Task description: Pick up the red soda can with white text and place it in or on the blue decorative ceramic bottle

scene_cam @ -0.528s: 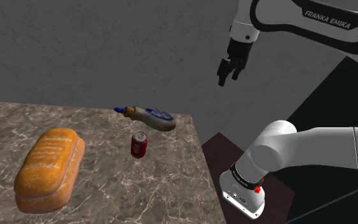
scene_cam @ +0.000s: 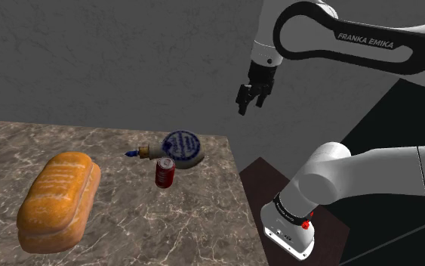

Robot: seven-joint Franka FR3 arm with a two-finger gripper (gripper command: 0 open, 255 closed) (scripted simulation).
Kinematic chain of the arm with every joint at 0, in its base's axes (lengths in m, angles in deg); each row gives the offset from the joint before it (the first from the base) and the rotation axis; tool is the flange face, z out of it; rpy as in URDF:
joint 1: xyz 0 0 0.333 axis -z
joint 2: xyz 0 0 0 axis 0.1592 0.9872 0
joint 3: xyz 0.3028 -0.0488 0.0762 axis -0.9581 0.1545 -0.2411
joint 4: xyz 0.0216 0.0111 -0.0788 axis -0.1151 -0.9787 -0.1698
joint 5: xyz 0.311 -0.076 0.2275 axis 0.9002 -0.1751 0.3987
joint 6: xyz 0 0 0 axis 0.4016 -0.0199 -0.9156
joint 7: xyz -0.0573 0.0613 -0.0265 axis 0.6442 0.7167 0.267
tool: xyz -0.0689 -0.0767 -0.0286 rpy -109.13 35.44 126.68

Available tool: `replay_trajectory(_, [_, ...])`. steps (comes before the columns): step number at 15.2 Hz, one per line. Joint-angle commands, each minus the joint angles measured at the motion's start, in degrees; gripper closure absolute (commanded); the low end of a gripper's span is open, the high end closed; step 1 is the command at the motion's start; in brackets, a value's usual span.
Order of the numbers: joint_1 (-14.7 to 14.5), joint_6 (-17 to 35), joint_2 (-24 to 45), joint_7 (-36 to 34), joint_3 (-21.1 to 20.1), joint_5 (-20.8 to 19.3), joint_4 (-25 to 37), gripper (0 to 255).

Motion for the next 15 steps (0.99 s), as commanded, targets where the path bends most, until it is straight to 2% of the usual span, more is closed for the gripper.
replay_trajectory(1, [-0.9, 3.3, 1.0, -1.8, -1.7, 1.6, -1.9, 0])
replay_trajectory(9, [-3.9, 17.0, 10.1, -9.1, -9.4, 6.9, -4.6, 0])
replay_trajectory(15, [-5.1, 27.5, 20.2, -14.9, -15.4, 8.4, -3.3, 0])
